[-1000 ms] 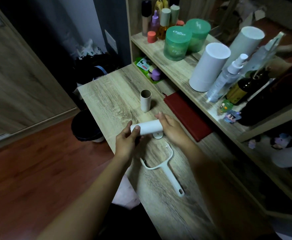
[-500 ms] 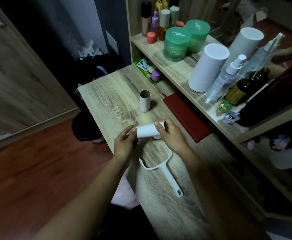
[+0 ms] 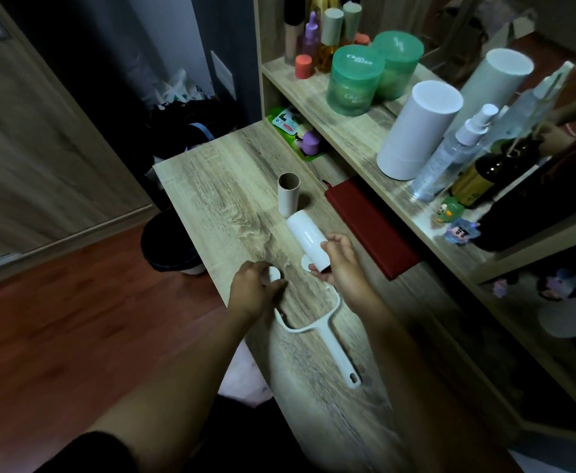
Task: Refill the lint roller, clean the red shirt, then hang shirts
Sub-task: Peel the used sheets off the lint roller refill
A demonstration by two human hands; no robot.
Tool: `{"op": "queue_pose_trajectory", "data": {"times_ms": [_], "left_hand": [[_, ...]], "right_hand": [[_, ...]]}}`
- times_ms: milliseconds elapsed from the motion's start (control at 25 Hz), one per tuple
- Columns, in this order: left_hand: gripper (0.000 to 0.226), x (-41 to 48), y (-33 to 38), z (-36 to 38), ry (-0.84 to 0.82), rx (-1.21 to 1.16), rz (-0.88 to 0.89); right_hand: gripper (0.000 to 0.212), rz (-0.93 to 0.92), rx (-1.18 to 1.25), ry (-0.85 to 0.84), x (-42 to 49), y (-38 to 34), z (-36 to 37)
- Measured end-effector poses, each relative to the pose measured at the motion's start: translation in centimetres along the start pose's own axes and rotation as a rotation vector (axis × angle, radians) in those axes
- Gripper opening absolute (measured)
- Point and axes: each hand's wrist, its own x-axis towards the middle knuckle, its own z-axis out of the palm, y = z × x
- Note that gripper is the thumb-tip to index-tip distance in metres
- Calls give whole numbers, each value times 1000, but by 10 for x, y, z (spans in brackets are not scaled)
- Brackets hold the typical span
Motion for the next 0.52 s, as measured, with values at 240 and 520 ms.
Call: {"op": "queue_pose_trajectory", "data": {"times_ms": [240,520], "left_hand": [[50,2,-6,5,-79,250,253],[34,1,-5,-14,33,59,221]], "right_hand": [[24,27,-22,22,-6,-2,5],[18,-172,-99,40,-15,-6,13]]}}
